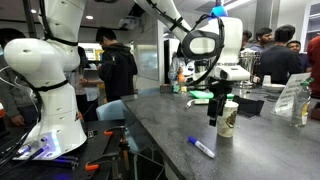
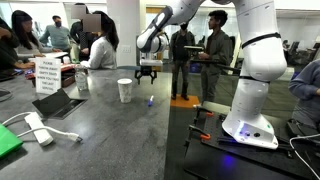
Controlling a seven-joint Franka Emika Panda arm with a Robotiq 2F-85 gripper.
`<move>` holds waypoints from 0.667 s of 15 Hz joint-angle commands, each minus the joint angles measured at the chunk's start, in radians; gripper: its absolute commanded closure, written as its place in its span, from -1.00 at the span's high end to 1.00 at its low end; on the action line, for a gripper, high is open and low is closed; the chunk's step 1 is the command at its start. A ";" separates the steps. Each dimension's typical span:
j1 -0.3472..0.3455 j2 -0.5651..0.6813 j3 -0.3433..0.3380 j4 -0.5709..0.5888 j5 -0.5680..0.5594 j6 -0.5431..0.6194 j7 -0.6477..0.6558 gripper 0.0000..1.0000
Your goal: Remove the marker from the cup and put it on the table
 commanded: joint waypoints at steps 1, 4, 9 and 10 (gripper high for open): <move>0.038 -0.111 -0.010 -0.074 -0.108 0.008 0.009 1.00; 0.056 -0.185 -0.004 -0.107 -0.211 0.013 0.017 1.00; 0.043 -0.266 0.047 -0.150 -0.261 0.055 -0.107 1.00; 0.042 -0.278 0.054 -0.156 -0.258 0.063 -0.125 1.00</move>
